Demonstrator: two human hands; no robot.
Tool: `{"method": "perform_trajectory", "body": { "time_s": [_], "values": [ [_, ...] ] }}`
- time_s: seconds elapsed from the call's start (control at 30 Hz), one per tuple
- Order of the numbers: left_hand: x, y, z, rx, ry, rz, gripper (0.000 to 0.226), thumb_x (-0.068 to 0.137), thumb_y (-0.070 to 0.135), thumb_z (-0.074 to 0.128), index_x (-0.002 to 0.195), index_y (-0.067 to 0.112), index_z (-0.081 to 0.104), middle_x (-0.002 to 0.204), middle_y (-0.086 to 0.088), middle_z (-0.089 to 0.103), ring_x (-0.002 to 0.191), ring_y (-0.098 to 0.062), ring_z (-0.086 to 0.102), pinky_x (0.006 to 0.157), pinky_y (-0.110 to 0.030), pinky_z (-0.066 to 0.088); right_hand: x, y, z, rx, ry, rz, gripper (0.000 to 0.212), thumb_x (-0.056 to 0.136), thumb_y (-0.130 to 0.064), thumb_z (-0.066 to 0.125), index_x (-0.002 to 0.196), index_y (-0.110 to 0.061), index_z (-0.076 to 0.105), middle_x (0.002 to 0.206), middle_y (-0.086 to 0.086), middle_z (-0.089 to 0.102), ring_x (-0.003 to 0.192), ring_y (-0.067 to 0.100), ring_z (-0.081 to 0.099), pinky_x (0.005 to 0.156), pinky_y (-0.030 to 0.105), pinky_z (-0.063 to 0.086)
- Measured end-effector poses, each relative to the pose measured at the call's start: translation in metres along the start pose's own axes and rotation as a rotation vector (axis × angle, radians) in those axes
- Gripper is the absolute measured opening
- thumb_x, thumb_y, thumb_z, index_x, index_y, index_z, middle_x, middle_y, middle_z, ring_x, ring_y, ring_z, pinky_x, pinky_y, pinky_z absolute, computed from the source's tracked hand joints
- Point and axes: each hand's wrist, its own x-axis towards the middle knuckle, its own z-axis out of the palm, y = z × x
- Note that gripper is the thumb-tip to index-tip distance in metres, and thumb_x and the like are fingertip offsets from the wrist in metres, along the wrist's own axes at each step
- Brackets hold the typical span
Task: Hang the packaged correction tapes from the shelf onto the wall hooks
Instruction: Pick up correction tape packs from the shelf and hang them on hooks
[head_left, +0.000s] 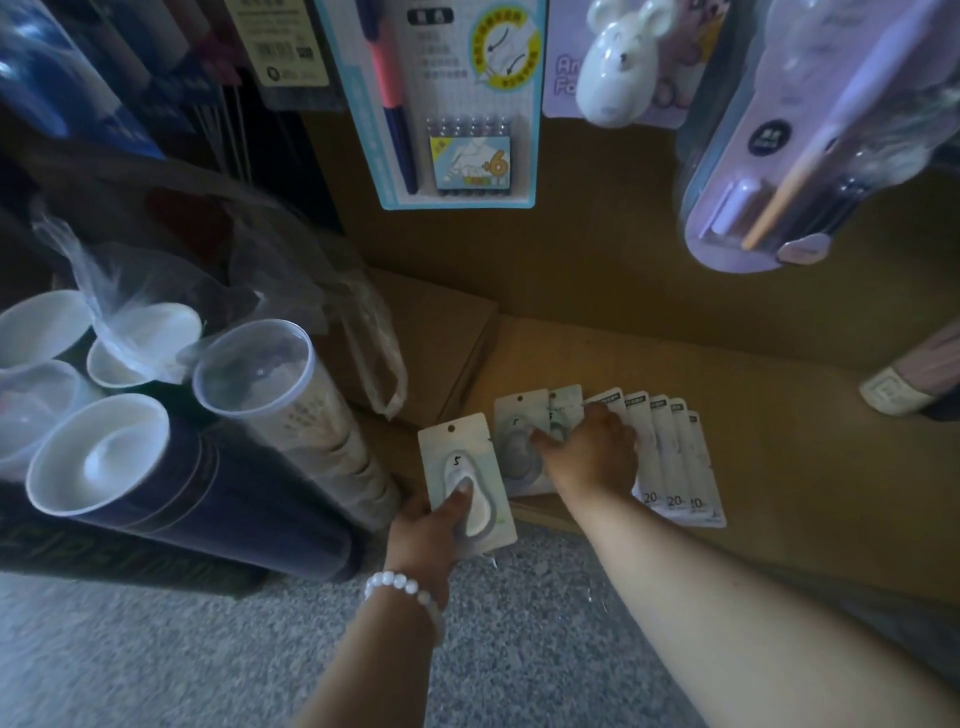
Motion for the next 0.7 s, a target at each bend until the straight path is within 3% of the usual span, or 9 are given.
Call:
{"method": "perform_trajectory", "body": {
  "time_s": [0.13, 0.3, 0.43, 0.57, 0.7],
  "values": [
    [0.007, -0.002, 0.0, -0.015, -0.012, 0.006, 0.02, 0.086, 0.021, 0.073, 0.104, 0.017, 0.069, 0.1, -0.005, 0.075, 0.095, -0.027, 0.07, 0.08, -0.041, 0.056, 0.015, -0.01, 0.011, -0.163, -0.088, -0.027, 0.093, 0.066, -0.069, 0.065, 0.13, -0.006, 0.041, 0.132, 0.014, 0.048, 0.123, 0.032, 0.04, 0.103, 0.04, 0.032],
    [0.016, -0.005, 0.0, -0.015, -0.014, 0.001, 0.025, 0.084, 0.021, 0.074, 0.107, 0.013, 0.068, 0.102, -0.008, 0.075, 0.095, -0.028, 0.07, 0.077, -0.039, 0.056, 0.027, -0.02, 0.02, -0.213, -0.152, -0.006, 0.104, 0.064, -0.062, 0.071, 0.139, -0.005, 0.028, 0.14, 0.015, 0.04, 0.131, 0.033, 0.032, 0.107, 0.041, 0.027],
    [0.021, -0.01, -0.003, 0.016, -0.012, 0.029, 0.023, 0.082, 0.023, 0.077, 0.104, 0.017, 0.07, 0.106, -0.008, 0.076, 0.101, -0.03, 0.07, 0.092, -0.053, 0.055, 0.029, -0.026, 0.017, -0.143, -0.153, -0.019, 0.092, 0.065, -0.051, 0.076, 0.134, -0.006, 0.034, 0.136, 0.016, 0.043, 0.128, 0.034, 0.036, 0.102, 0.042, 0.034],
    [0.02, -0.011, -0.004, 0.025, -0.006, 0.041, 0.016, 0.083, 0.022, 0.077, 0.098, 0.021, 0.07, 0.104, -0.005, 0.076, 0.101, -0.028, 0.07, 0.094, -0.052, 0.055, 0.023, -0.034, 0.012, 0.063, -0.236, 0.016, 0.072, 0.07, -0.035, 0.079, 0.126, -0.006, 0.043, 0.128, 0.015, 0.05, 0.119, 0.034, 0.051, 0.091, 0.036, 0.044],
    [0.013, -0.009, -0.006, 0.03, -0.005, 0.034, 0.019, 0.083, 0.024, 0.077, 0.1, 0.019, 0.069, 0.108, -0.008, 0.075, 0.103, -0.031, 0.068, 0.095, -0.053, 0.054, 0.018, -0.032, -0.004, 0.34, -0.307, 0.081, 0.063, 0.076, -0.019, 0.077, 0.124, -0.006, 0.04, 0.119, 0.01, 0.059, 0.113, 0.03, 0.057, 0.076, 0.026, 0.038]
  ]
}}
